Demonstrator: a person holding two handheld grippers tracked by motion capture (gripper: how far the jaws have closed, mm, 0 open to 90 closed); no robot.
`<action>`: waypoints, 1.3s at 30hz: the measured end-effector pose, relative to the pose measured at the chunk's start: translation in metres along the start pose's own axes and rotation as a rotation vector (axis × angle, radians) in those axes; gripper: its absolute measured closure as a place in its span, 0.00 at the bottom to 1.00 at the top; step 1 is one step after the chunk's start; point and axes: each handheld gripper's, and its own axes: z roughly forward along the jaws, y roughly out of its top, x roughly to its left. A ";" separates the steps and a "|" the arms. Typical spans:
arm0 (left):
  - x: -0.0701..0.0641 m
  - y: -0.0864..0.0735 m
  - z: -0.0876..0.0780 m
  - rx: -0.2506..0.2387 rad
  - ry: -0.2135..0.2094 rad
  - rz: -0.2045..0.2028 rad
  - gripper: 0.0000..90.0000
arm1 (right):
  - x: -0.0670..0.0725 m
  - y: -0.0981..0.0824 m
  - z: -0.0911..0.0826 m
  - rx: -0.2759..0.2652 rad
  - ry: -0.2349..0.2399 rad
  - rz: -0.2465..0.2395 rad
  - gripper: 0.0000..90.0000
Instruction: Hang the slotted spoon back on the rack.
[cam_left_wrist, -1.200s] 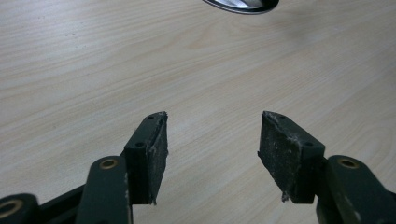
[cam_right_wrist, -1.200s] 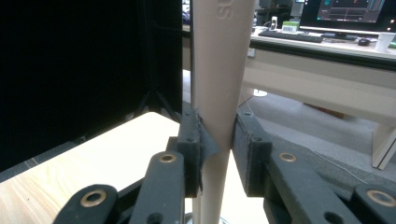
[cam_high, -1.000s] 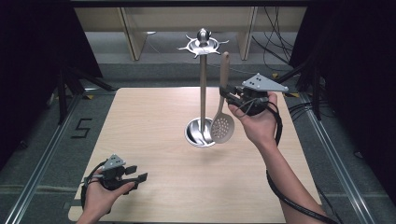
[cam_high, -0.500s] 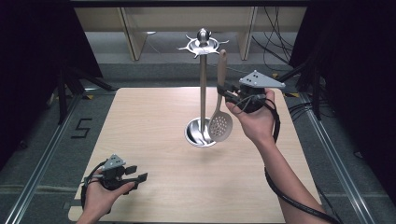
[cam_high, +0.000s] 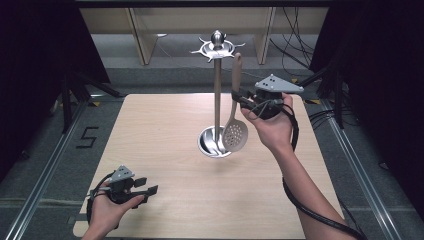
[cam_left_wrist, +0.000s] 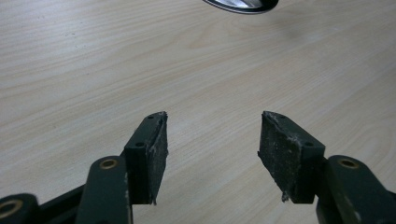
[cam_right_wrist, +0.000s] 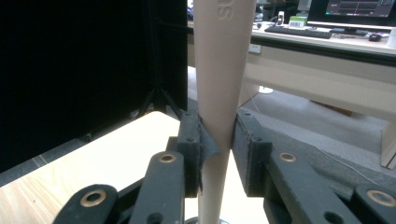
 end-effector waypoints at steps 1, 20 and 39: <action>0.000 0.000 0.000 -0.005 0.000 -0.002 0.46 | 0.000 0.000 0.001 -0.002 -0.004 0.006 0.83; 0.000 0.000 0.000 0.006 -0.002 0.002 0.46 | -0.001 0.002 0.010 0.014 0.003 -0.008 0.83; 0.000 0.000 -0.001 0.013 -0.004 0.007 0.46 | 0.001 0.001 0.018 0.020 0.008 -0.001 0.78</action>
